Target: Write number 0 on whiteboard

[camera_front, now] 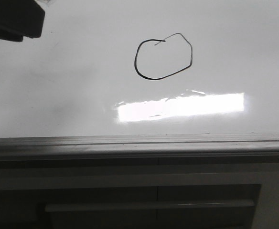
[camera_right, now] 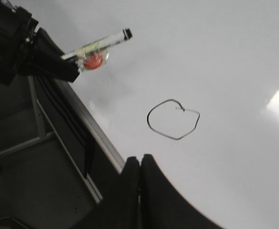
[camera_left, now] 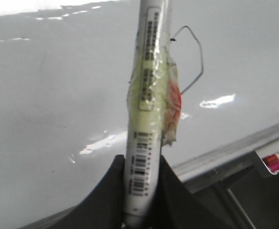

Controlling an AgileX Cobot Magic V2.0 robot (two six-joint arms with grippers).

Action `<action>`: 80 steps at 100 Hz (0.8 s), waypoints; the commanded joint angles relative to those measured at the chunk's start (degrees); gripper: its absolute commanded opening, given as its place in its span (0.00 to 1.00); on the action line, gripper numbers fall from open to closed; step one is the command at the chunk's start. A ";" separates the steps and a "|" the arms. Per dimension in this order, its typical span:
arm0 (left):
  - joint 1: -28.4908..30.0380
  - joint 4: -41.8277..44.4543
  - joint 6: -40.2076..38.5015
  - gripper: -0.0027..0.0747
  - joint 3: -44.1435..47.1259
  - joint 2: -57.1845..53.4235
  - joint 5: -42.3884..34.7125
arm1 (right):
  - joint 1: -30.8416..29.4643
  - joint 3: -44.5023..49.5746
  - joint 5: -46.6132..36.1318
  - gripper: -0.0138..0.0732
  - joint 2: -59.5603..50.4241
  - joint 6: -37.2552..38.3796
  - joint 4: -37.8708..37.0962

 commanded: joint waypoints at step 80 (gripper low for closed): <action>13.77 22.35 -32.41 0.01 -0.90 21.01 -7.10 | -0.21 15.59 -16.36 0.08 -1.97 9.72 -0.57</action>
